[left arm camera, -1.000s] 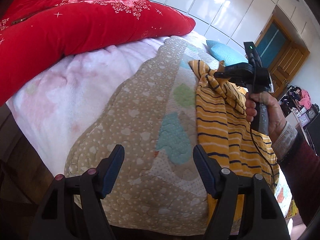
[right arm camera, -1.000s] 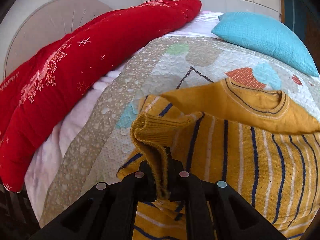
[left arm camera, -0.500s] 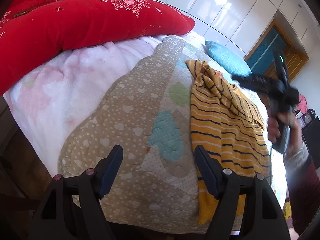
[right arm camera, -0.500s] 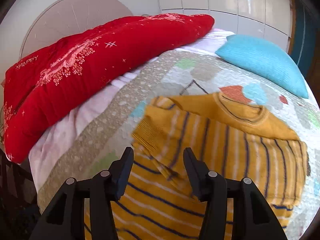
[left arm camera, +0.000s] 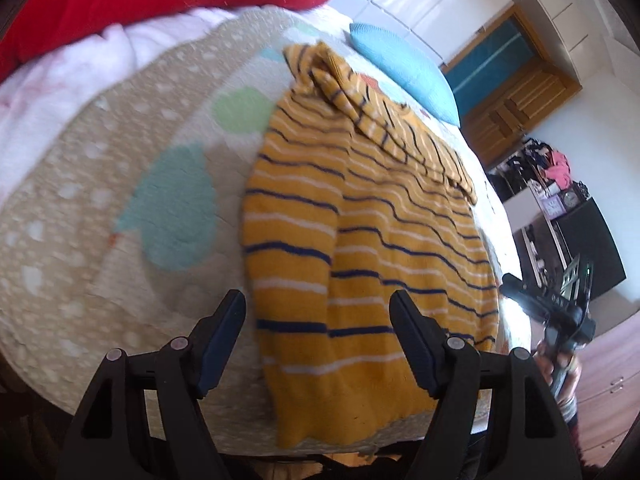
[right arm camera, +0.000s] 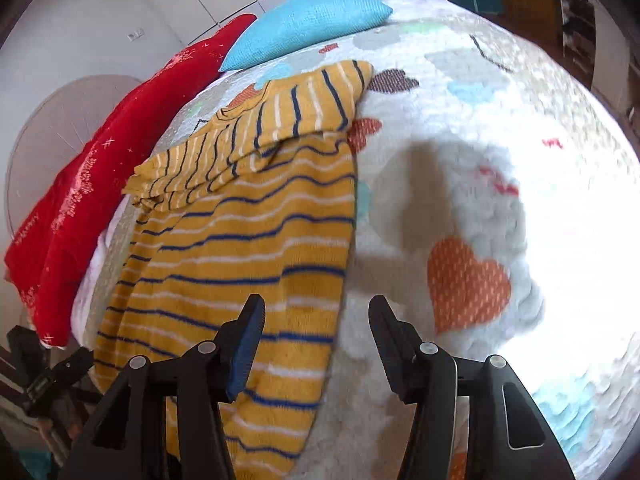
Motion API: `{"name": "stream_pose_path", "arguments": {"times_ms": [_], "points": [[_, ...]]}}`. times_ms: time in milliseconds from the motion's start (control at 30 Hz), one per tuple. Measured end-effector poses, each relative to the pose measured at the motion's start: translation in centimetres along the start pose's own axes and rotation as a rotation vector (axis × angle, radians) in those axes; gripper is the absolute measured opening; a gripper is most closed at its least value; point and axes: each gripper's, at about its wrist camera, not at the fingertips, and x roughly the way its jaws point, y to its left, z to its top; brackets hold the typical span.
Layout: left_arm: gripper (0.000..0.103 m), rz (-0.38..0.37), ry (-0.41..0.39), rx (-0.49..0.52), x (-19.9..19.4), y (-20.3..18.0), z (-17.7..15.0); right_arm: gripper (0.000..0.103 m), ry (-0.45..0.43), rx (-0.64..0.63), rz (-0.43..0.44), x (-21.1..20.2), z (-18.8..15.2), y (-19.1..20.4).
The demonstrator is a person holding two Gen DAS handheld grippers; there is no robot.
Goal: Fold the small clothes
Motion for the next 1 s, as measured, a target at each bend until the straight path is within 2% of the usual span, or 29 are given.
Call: {"name": "stream_pose_path", "arguments": {"times_ms": [133,367,433,500,533,567,600,633,733,867,1000], "points": [[0.080,0.006,-0.002,0.023,1.1,-1.1,-0.9,0.059,0.038,0.037,0.139,0.7,-3.9,-0.5],[0.083,-0.033,0.006,0.040,1.6,-1.8,-1.7,0.060,0.000,0.103,0.335,1.4,-8.4,0.9],[0.084,-0.034,0.005,0.051,1.9,-2.2,-2.1,0.060,-0.020,0.118,0.346,1.9,-9.0,1.3],[0.084,-0.009,0.003,0.076,2.1,-3.0,-2.6,0.056,-0.043,0.118,0.322,1.9,-9.3,1.7],[0.078,0.009,0.001,0.091,2.2,-3.4,-2.7,0.042,-0.046,0.127,0.310,1.9,-9.2,1.8],[0.067,0.038,0.006,0.110,2.3,-3.8,-2.8,0.020,-0.039,0.135,0.296,2.1,-9.1,1.8],[0.026,0.070,0.021,0.126,2.5,-4.1,-2.5,0.016,-0.023,0.141,0.280,2.4,-8.9,1.8],[0.011,0.075,0.047,0.127,2.8,-4.1,-2.1,0.012,-0.015,0.151,0.275,2.5,-8.6,1.5],[0.011,0.038,0.060,0.057,2.4,-3.4,-1.0,0.011,-0.014,0.187,0.302,2.3,-8.5,0.8],[0.010,0.066,0.007,0.123,-0.7,-4.6,-2.1,0.010,-0.034,0.150,0.310,-0.4,-9.8,0.9],[0.010,0.041,0.024,0.097,-2.5,-4.0,-4.2,0.010,-0.026,0.122,0.330,-3.4,-12.1,0.5]]}}
